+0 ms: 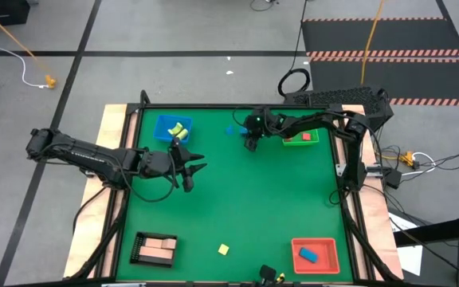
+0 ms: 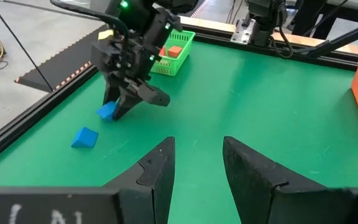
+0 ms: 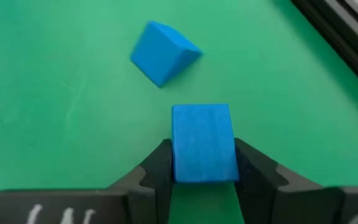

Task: Sort & place blocks by color
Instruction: Put the right blue block into the orange bin

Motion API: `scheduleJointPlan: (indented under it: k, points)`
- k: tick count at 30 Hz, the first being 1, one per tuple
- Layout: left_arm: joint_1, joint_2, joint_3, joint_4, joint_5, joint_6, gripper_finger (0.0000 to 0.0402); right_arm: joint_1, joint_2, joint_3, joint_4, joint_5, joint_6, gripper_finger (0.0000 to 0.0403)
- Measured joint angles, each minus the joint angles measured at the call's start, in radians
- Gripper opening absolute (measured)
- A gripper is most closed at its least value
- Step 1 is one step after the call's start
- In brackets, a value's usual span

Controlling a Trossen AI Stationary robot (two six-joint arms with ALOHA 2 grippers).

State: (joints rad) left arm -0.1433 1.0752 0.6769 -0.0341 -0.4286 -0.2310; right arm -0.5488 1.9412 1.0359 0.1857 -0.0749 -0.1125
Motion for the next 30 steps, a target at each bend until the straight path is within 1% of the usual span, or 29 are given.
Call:
scheduleJointPlan:
  k: [4,8,13,16,21,26,30]
  points:
    - [0.0,0.0,0.0,0.002,0.0,-0.006,0.0136,0.001,-0.042,-0.002,-0.053,0.006,0.076,0.0114]
    - [0.001,0.0,0.0,0.015,0.0,-0.007,0.0136,0.011,-0.125,-0.002,-0.083,0.002,0.151,0.0114]
    - [0.005,0.0,0.0,0.015,-0.001,-0.008,0.0136,0.08,-0.25,-0.001,-0.152,-0.001,0.219,0.0114]
    - [0.005,0.0,0.0,0.015,-0.001,-0.01,0.0136,0.147,-0.325,-0.001,-0.209,-0.002,0.256,0.0114]
    - [0.006,0.0,0.0,0.015,-0.001,-0.01,0.0136,0.296,-0.441,-0.001,-0.327,0.0,0.358,0.0114]
    - [0.006,0.0,0.0,0.009,-0.001,-0.01,0.0136,0.46,-0.518,-0.001,-0.419,0.002,0.514,0.0114]
    - [0.005,0.0,0.0,0.008,-0.001,-0.01,0.0136,0.585,-0.541,-0.001,-0.46,0.003,0.668,0.0114]
